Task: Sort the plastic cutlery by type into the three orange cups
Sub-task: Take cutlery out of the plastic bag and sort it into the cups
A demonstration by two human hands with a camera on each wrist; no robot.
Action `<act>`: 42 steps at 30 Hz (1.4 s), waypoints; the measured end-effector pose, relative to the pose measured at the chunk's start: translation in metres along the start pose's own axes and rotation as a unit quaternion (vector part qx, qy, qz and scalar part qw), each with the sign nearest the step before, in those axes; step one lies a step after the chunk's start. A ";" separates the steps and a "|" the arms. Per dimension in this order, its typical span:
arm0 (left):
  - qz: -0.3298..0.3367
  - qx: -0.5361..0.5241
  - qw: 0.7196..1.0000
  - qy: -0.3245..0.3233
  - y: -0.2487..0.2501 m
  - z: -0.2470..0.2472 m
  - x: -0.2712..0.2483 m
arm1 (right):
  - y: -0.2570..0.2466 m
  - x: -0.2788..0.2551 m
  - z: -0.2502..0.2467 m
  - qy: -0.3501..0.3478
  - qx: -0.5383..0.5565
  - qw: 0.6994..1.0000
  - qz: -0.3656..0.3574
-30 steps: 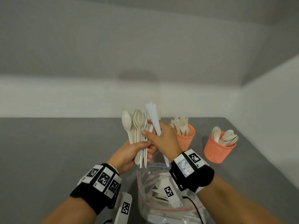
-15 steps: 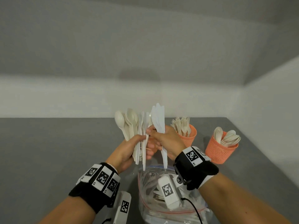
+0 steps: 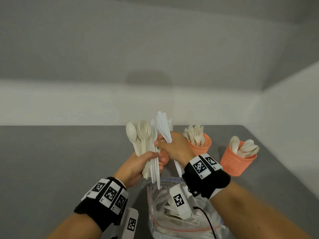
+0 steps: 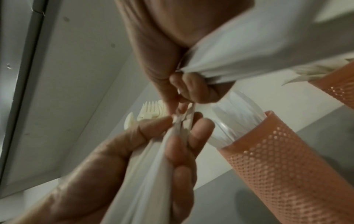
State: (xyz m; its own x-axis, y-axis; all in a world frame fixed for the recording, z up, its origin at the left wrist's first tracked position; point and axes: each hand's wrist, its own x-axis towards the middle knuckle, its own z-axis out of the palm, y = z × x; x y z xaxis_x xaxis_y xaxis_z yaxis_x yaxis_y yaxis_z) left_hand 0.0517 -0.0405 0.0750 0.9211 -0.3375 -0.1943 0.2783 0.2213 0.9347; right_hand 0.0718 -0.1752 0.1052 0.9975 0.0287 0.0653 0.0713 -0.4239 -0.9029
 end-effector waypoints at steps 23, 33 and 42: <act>0.011 -0.050 0.994 0.095 0.004 -0.020 0.018 | 0.007 0.078 -0.014 0.287 0.253 0.924 -0.020; 0.033 -0.041 0.997 0.064 0.007 -0.023 0.023 | 0.039 0.089 0.017 0.275 0.135 0.947 -0.094; 0.034 -0.040 0.997 0.064 0.003 -0.026 0.028 | 0.031 0.078 0.006 0.203 -0.087 0.956 -0.192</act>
State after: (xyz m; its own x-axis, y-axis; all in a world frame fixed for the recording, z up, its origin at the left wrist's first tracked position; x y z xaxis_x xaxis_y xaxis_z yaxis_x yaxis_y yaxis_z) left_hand 0.0855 -0.0257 0.0642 0.9644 -0.2009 -0.1717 0.2293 0.3133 0.9216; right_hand 0.1514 -0.1807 0.0794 0.8117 -0.1262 0.5702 0.3963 -0.5980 -0.6966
